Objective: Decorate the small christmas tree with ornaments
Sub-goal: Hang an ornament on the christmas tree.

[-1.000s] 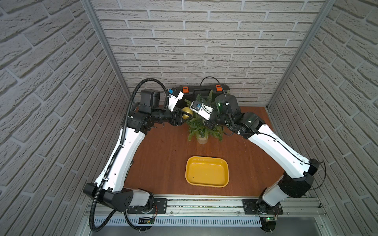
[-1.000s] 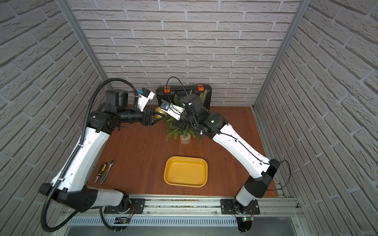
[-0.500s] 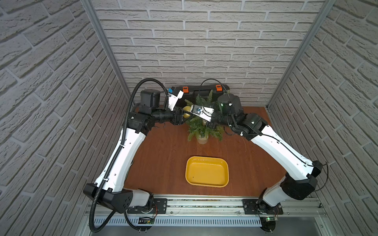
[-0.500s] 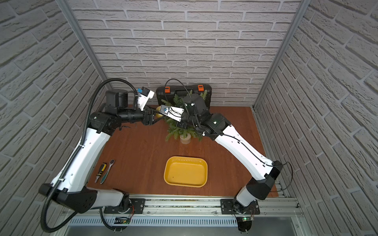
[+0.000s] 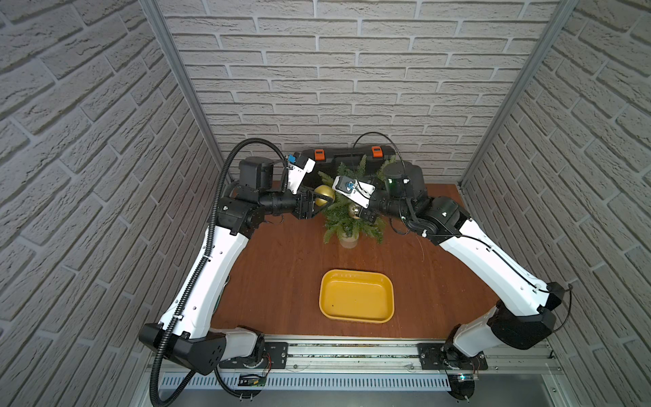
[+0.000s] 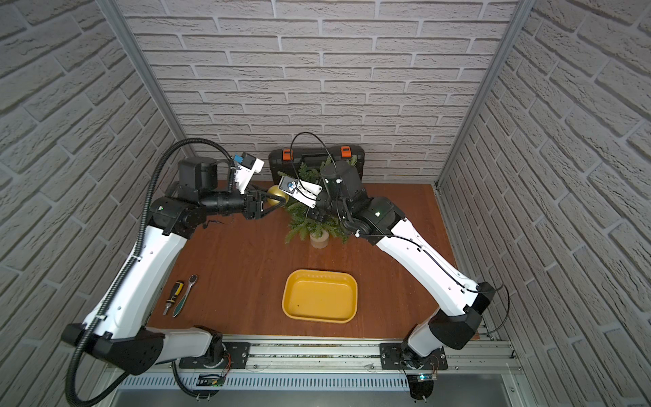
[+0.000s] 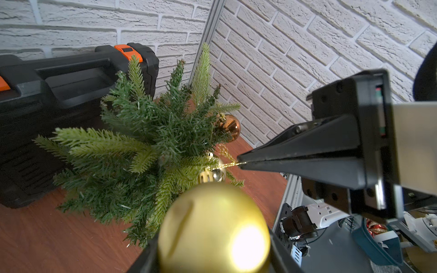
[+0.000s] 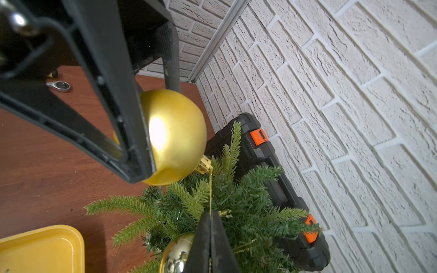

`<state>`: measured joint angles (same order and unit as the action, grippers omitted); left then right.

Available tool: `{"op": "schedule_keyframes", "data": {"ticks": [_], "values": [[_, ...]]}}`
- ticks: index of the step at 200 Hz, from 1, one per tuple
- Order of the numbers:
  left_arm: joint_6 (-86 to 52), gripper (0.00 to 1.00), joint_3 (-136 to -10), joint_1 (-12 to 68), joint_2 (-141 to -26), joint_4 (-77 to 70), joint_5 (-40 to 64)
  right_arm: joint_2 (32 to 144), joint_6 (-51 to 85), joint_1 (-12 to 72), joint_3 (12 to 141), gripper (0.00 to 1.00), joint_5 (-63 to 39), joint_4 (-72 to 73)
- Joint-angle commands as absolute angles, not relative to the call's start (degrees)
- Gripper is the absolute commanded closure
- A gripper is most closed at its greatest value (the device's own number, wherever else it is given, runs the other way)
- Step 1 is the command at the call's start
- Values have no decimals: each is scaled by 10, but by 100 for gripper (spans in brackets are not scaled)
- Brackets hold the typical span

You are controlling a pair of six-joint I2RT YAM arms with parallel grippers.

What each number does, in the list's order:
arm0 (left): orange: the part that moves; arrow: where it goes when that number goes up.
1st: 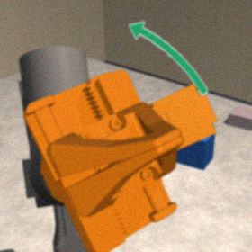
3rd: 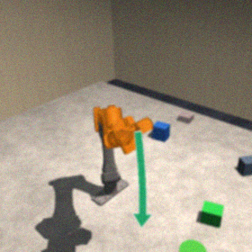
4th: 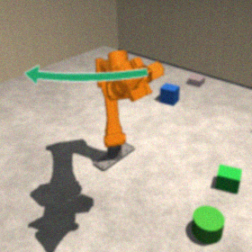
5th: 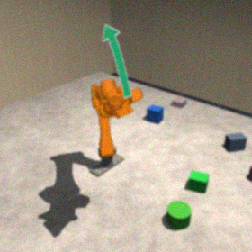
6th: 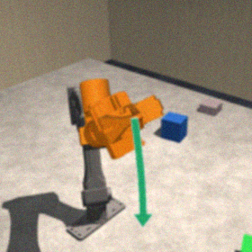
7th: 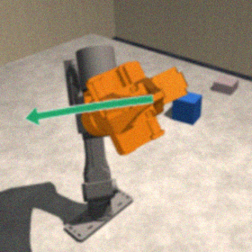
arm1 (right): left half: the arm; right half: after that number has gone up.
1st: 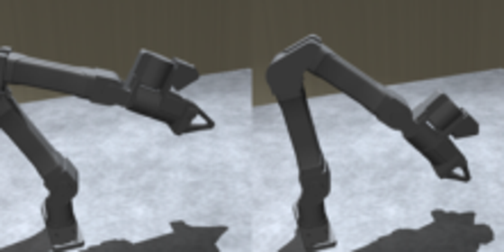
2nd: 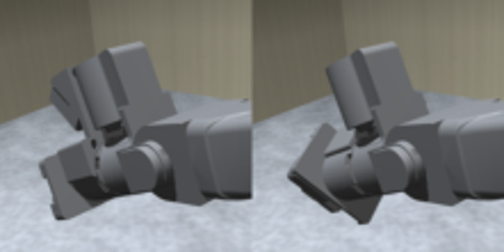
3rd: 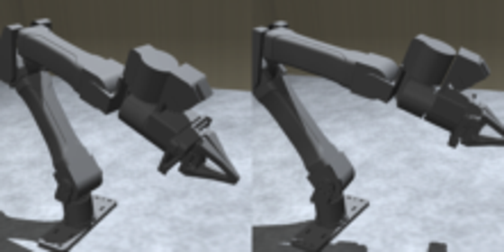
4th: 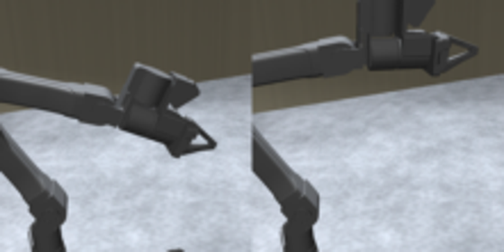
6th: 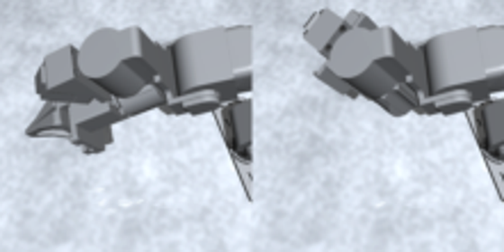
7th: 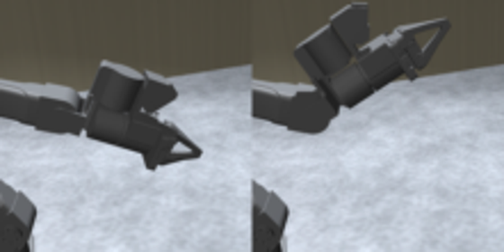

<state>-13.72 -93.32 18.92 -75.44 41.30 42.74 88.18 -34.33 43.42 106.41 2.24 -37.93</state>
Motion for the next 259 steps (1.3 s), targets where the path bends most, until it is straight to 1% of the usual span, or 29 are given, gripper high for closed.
{"op": "schedule_keyframes", "data": {"ticks": [1, 43, 87, 117, 155, 192, 234, 259], "values": [[-144, 68, -922, 182, -748, 383, 423, 878, -298, 439, 1075, 94, 23, -386], [-147, 69, -928, 182, -751, 377, 422, 875, -266, 439, 1066, 94, 19, -384], [-137, 70, -997, 185, -784, 389, 422, 854, -242, 434, 1068, 94, 41, -383], [-117, 70, -1067, 203, -823, 417, 400, 841, -247, 425, 1072, 94, 57, -390], [-101, 71, -1113, 225, -854, 435, 378, 825, -256, 414, 1067, 94, 68, -396], [-91, 71, -1067, 226, -826, 438, 345, 824, -286, 413, 1055, 94, 48, -408], [-103, 70, -979, 217, -772, 415, 337, 846, -291, 417, 1072, 94, 12, -428], [-117, 70, -939, 203, -747, 398, 351, 861, -288, 425, 1085, 94, 4, -439]]}}
